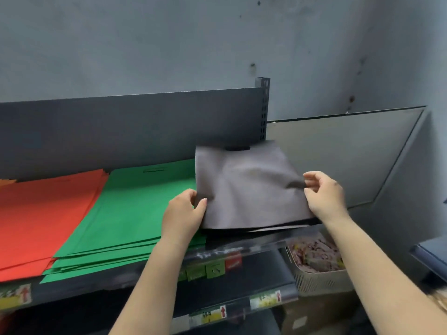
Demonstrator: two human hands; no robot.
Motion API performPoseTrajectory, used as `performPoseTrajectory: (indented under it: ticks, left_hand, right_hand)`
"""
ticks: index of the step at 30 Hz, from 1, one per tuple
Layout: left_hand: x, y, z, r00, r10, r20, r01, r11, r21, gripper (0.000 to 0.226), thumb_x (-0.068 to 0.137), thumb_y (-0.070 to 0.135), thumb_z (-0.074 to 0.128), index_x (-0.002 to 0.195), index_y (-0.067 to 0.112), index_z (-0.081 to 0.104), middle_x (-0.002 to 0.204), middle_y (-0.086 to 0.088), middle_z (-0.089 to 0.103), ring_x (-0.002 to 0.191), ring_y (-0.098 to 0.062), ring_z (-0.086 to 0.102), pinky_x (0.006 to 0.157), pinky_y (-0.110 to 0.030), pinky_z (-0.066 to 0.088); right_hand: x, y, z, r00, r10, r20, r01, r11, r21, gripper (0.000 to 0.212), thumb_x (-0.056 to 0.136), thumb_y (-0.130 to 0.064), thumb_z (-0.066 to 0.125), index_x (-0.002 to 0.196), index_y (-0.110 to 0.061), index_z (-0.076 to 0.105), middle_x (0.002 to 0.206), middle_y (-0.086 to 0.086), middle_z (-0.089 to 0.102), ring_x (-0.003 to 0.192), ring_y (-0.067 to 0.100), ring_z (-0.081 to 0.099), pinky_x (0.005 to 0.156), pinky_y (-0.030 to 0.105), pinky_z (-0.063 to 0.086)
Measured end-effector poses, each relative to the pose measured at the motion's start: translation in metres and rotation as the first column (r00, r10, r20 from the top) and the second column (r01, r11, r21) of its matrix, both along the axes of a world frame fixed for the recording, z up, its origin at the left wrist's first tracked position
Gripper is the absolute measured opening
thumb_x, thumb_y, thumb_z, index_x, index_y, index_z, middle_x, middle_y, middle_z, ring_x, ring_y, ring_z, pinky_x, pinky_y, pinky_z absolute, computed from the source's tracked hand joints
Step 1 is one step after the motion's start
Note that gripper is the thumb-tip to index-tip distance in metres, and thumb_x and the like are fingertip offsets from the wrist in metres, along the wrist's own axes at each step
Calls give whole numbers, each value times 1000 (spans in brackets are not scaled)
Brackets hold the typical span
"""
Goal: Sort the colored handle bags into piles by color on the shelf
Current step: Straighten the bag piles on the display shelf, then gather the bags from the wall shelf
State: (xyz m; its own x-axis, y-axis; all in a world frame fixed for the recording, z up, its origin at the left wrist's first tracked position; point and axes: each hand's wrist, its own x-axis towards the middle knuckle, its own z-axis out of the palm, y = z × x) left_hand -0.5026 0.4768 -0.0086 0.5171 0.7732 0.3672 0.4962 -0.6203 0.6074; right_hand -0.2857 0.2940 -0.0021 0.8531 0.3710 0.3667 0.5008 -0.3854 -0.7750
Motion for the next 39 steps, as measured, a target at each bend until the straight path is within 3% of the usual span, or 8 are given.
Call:
performPoseTrajectory:
  ticks: [2, 4, 8, 16, 22, 29, 39]
  left_hand:
    - [5, -7, -5, 987, 76, -143, -63, 994, 92, 35, 91, 34, 57, 116, 10, 60, 115, -7, 63, 104, -27, 53, 82, -35, 42]
    - [10, -17, -7, 976, 115, -185, -86, 984, 159, 45, 91, 38, 55, 127, 11, 53, 125, -6, 57, 115, -28, 48, 91, -38, 38]
    - [36, -44, 2, 974, 56, -219, -4, 973, 229, 45, 92, 44, 50, 127, 16, 52, 128, -1, 55, 118, -24, 48, 91, -36, 36]
    - [129, -129, 33, 946, -104, -306, 227, 888, 401, 48, 92, 48, 46, 129, 18, 47, 128, -1, 52, 117, -24, 46, 89, -35, 33]
    - [206, -214, 42, 906, -258, -335, 399, 784, 474, 51, 91, 50, 47, 132, 20, 43, 133, 1, 50, 123, -24, 43, 95, -36, 32]
    - [274, -317, 43, 794, -465, -391, 607, 644, 465, 52, 93, 53, 41, 133, 19, 43, 136, 1, 47, 126, -23, 41, 99, -36, 31]
    - [361, -424, 22, 623, -628, -466, 781, 469, 411, 44, 94, 50, 40, 128, 21, 46, 132, 2, 50, 122, -23, 46, 95, -34, 35]
  right_hand:
    - [6, -6, -3, 1000, 28, -10, -29, 990, -137, 36, 86, 1, 58, 121, -7, 58, 108, 10, 65, 91, 22, 57, 83, 22, 39]
    - [10, -13, -1, 998, 62, 3, -60, 966, -250, 41, 87, -8, 60, 127, -9, 54, 118, 9, 62, 104, 25, 57, 88, 27, 41]
    - [18, -40, 12, 987, 117, 111, -65, 918, -392, 44, 91, -21, 58, 134, -13, 49, 129, 7, 55, 119, 26, 49, 94, 35, 40]
    - [48, -143, 36, 947, 85, 310, 123, 795, -595, 53, 95, -38, 50, 142, -19, 37, 138, 2, 47, 126, 24, 41, 97, 38, 38]
    - [78, -238, 42, 928, -1, 373, 274, 681, -679, 56, 95, -43, 48, 144, -20, 33, 142, 1, 44, 129, 24, 40, 101, 41, 36]
    - [102, -343, 39, 903, -174, 392, 422, 521, -742, 51, 94, -44, 46, 139, -21, 36, 140, 2, 44, 129, 25, 39, 100, 40, 34]
    - [130, -458, 16, 829, -447, 337, 523, 405, -750, 50, 96, -43, 43, 140, -20, 37, 141, 1, 43, 131, 25, 38, 103, 39, 33]
